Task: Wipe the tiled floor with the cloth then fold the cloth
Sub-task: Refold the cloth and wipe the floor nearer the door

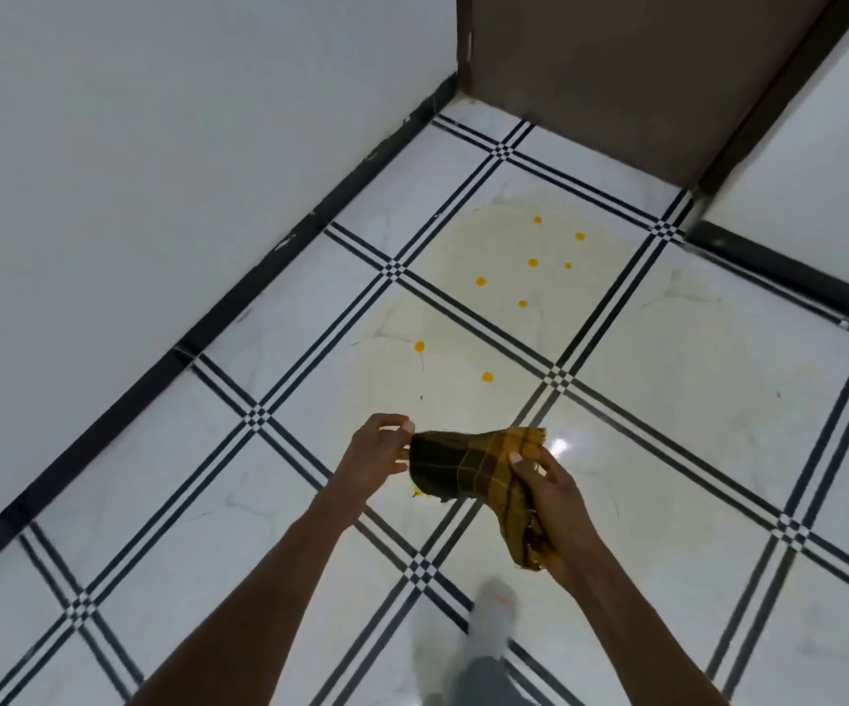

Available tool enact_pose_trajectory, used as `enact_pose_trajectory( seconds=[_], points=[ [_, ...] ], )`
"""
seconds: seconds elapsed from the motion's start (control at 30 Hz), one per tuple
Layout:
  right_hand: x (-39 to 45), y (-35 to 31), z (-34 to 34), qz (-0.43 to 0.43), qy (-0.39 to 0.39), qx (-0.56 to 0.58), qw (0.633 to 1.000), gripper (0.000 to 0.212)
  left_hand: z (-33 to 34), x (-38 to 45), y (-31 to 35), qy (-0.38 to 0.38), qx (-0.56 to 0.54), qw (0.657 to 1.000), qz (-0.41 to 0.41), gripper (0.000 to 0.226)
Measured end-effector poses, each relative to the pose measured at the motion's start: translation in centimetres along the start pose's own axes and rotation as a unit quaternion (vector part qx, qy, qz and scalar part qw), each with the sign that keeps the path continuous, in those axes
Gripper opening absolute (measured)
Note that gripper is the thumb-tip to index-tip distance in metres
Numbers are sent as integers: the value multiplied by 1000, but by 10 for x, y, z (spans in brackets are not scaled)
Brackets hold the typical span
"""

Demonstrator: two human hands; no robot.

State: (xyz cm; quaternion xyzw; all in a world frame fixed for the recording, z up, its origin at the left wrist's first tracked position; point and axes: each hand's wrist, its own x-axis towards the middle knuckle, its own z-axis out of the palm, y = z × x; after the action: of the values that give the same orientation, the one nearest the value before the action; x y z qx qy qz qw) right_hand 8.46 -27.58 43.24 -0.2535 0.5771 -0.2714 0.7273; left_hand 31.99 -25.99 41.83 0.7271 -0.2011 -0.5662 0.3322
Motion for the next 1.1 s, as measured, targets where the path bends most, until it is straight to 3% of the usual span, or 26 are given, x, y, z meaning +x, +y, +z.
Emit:
enact_pose_trajectory(
  seconds=[0.3, 0.5, 0.57, 0.63, 0.77, 0.83, 0.9, 0.97, 1.1],
  points=[
    [148, 71, 36, -85, 101, -210, 969, 31, -22, 141, -80, -30, 40, 998, -47, 21],
    [233, 128, 49, -148, 227, -408, 872, 25, -36, 245, -166, -33, 93, 995, -10, 6],
    [256, 164, 58, -141, 226, -501, 823, 28, -41, 283, -196, -37, 124, 991, 15, 8],
    [276, 214, 74, -125, 161, -582, 787, 41, -47, 315, -222, -26, 143, 989, 40, 10],
    [308, 321, 107, -50, 12, -592, 805, 29, -59, 372, -265, -5, 179, 981, 80, 12],
    [326, 353, 109, -52, 49, -590, 804, 30, -65, 397, -274, 12, 197, 974, 110, 13],
    [344, 374, 97, -119, 149, -566, 802, 26, -69, 418, -275, 19, 218, 966, 138, 10],
    [362, 385, 86, -176, 232, -563, 773, 28, -73, 439, -275, 35, 259, 945, 195, 9],
    [393, 399, 85, -224, 237, -579, 747, 50, -77, 474, -273, 89, 329, 887, 312, 9]
  ],
)
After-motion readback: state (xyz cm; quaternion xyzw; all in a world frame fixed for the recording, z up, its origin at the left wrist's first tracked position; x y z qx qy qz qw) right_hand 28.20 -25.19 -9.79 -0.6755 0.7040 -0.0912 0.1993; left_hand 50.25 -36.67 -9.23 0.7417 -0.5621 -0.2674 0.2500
